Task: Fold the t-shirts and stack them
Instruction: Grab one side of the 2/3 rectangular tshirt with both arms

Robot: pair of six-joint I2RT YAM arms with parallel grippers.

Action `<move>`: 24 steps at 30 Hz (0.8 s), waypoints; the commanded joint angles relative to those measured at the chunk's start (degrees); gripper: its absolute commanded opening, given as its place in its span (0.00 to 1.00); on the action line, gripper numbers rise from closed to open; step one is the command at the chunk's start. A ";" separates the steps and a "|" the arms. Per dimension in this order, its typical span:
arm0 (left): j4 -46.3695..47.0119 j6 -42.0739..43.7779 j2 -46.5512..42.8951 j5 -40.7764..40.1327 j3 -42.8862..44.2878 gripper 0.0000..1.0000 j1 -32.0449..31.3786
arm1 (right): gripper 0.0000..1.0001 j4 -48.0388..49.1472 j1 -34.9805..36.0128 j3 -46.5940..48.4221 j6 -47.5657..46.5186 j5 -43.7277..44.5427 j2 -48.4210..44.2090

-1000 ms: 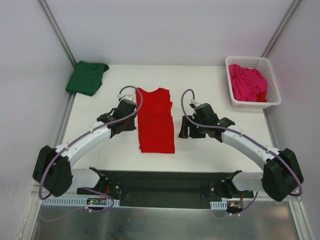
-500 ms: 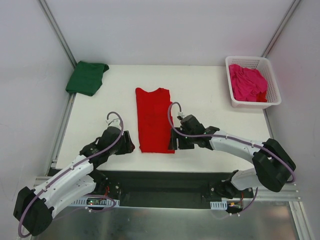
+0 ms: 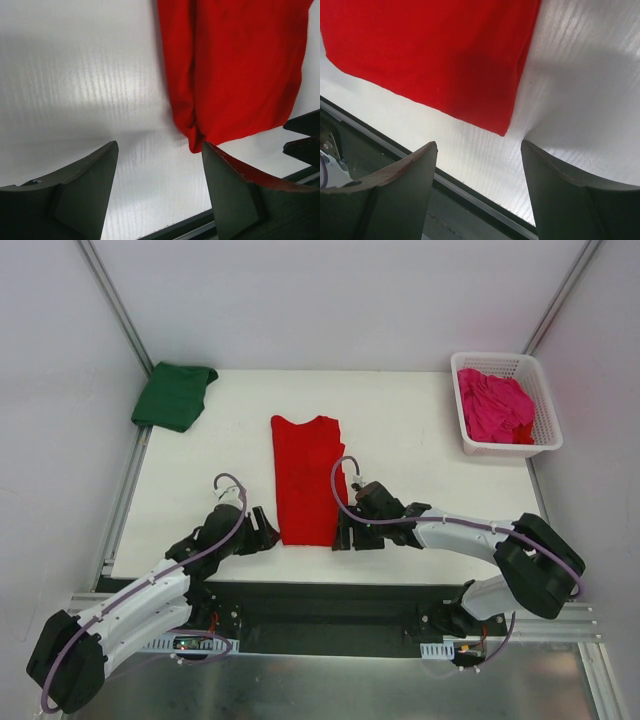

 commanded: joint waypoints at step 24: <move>23.10 -2.56 13.68 4.38 -2.95 0.65 -2.45 | 0.72 -0.28 0.43 2.27 0.62 5.04 3.89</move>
